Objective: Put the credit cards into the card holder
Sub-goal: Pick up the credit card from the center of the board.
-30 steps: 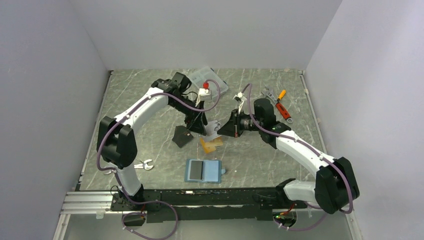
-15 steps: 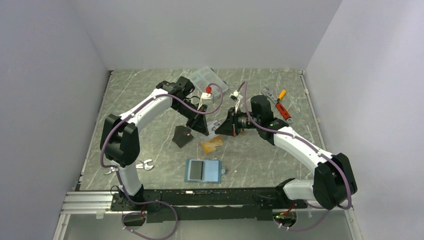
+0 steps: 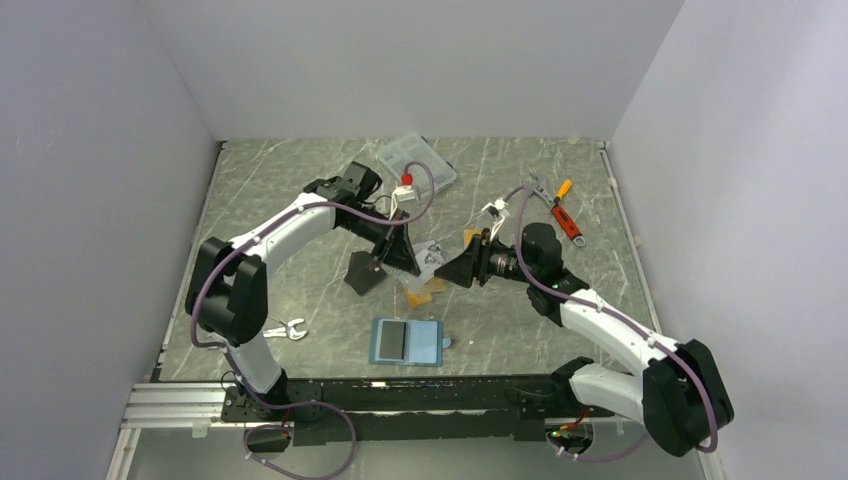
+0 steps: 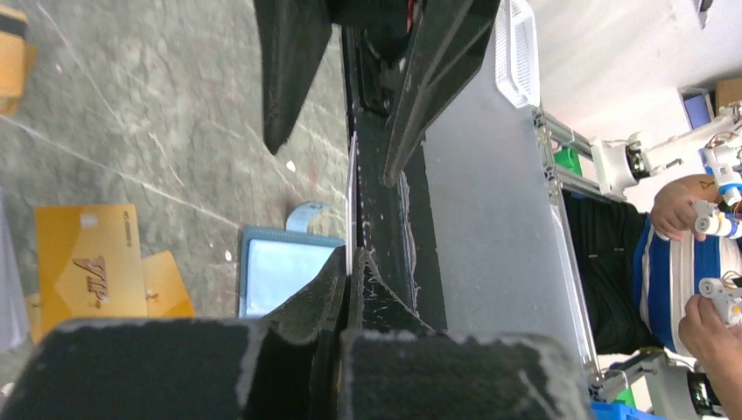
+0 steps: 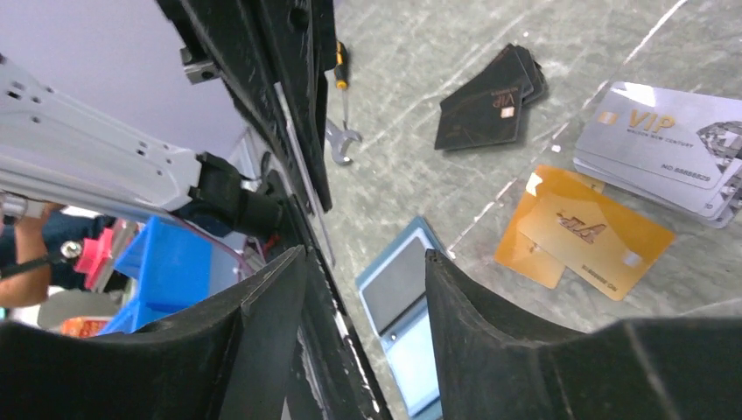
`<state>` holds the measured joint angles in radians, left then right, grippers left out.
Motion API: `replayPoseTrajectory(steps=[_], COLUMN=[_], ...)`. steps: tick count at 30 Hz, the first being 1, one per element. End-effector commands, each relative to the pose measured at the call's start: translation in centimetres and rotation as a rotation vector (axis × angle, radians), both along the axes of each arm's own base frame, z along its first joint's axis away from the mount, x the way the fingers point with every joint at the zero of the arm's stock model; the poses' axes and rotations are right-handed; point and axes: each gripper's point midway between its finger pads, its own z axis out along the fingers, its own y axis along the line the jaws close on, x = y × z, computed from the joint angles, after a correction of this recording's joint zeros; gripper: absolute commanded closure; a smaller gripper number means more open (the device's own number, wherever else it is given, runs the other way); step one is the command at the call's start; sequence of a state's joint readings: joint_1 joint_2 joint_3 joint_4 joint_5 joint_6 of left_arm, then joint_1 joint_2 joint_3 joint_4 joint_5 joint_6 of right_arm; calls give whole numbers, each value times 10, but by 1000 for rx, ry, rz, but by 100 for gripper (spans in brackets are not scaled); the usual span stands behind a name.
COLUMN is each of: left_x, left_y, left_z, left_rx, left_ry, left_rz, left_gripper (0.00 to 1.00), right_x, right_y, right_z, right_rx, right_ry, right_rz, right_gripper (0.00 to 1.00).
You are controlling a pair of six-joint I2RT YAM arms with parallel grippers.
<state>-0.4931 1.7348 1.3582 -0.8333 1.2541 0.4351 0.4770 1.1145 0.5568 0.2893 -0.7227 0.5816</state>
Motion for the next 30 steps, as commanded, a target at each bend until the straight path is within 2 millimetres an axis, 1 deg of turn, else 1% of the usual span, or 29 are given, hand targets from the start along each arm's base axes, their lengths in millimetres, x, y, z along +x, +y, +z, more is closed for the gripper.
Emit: replayPoseTrajectory(steps=[1, 5, 10, 13, 19, 22, 27, 28, 30], left_x=[8, 11, 8, 6, 5, 4, -2, -3, -5], left_y=[-8, -11, -12, -12, -13, -12, -9, -8, -7], left_z=[47, 48, 51, 54, 59, 62, 64, 65, 67], left_rx=[-148, -147, -151, -163, -179, -190, -196, -198, -203], left_ry=[-12, 43, 103, 109, 115, 115, 106, 107, 104], left_rz=[16, 48, 44, 39, 31, 21, 3, -1, -6], left_gripper=[100, 100, 100, 100, 100, 100, 95, 94, 89], right_x=[2, 3, 14, 20, 23, 26, 37, 39, 41], right_y=[-2, -3, -1, 6, 26, 30, 28, 27, 27], right_z=[44, 49, 64, 69, 57, 49, 40, 39, 35], right_rx=[198, 252, 322, 353, 371, 365, 349, 340, 322], right_ry=[-92, -92, -101, -90, -23, 3, 38, 39, 48], right_rz=[-70, -98, -133, -118, -79, -84, -150, -158, -173], right_gripper=[44, 41, 40, 40, 42, 49, 72, 75, 79])
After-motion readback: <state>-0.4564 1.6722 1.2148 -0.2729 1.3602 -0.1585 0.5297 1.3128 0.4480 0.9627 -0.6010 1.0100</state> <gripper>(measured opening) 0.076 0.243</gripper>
